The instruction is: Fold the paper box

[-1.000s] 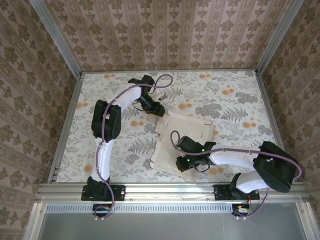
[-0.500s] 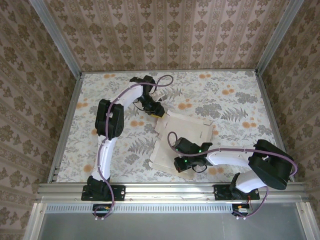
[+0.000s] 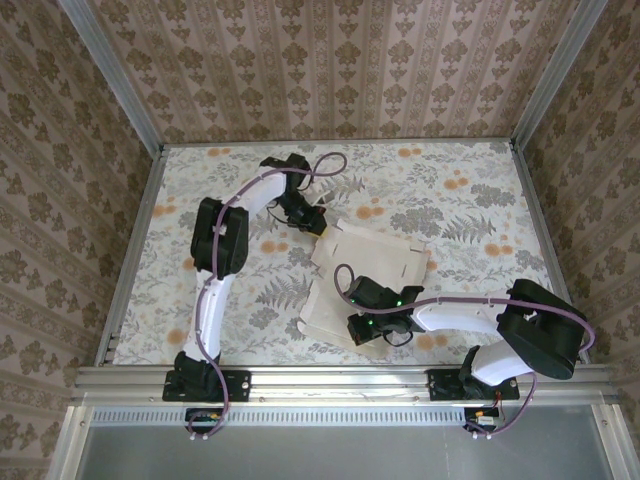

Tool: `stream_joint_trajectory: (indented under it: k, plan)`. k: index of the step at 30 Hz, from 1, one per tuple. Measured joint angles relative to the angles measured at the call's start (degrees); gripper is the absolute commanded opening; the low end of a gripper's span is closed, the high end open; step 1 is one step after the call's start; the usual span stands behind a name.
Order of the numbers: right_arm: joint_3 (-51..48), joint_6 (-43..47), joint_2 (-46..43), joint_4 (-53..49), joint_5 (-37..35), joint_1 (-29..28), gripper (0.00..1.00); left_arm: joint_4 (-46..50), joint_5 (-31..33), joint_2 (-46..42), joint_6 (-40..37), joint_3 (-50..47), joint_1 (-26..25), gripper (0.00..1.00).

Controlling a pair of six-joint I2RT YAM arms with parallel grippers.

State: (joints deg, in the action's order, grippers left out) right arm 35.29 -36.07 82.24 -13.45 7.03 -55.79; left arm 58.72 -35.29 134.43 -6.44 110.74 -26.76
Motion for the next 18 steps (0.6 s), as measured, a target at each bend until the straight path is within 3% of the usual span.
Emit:
stream_joint_trajectory:
  k: [12,18]
  plan:
    - [-0.1,-4.9,0.0,2.9,-6.4,-0.3,0.03,-20.9,-0.9,-21.9,3.8,-21.8,-0.7,0.0]
    - [-0.7,-5.9,-1.0,3.0,-9.6,-0.3,0.03,-33.7,2.8,-32.7,6.7,-36.7,-2.3,0.01]
